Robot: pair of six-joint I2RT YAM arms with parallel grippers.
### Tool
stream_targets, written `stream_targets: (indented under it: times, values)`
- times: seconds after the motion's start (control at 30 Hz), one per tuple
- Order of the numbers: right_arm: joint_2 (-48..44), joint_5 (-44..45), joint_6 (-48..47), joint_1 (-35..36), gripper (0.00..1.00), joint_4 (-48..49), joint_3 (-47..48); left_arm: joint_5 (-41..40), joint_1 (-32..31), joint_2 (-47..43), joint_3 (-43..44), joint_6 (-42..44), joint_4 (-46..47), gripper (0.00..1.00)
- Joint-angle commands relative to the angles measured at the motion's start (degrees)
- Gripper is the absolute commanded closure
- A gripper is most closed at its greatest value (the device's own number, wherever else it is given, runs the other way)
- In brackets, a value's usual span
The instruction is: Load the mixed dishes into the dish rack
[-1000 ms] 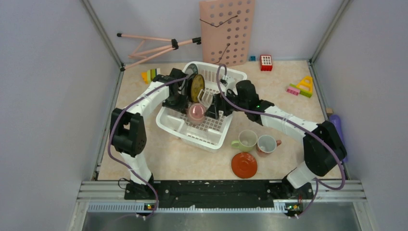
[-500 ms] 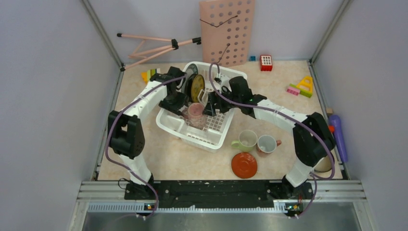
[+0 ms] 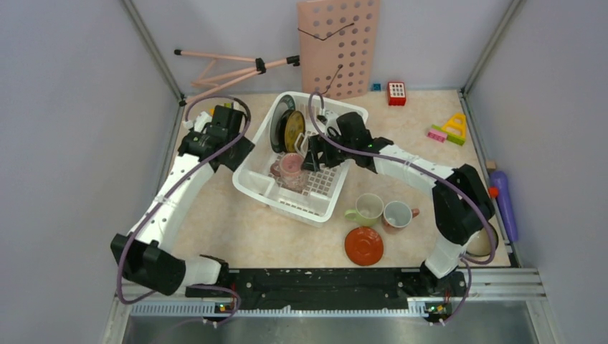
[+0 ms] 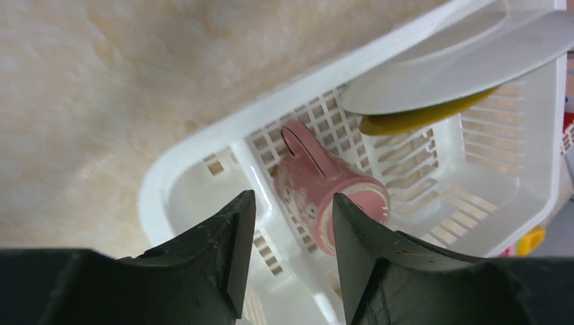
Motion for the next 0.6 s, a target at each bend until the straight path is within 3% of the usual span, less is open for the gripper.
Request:
stream_targets:
  times: [0.0,0.2,0.43,0.57]
  values:
    - [1.6,1.9,4.9,1.7,0.21,0.9,2.4,-5.1,4.6,-6.4,-6.5,16.1,8.6,0.49]
    - [4.1,-0.4,10.6,3.3,0.25,7.5,1.2,12.3,12.4,-10.2,-18.3,26.6,20.1,0.49]
    - [11.2,-2.0,12.1,5.6,0.38,8.4,7.2,25.1,12.8,-11.4,-26.7,29.4,31.9,0.51]
    - [14.3,-2.7,11.8,6.6,0.4,7.6,11.6,27.3,12.8,-10.1,-26.4,30.8,32.4,0.55]
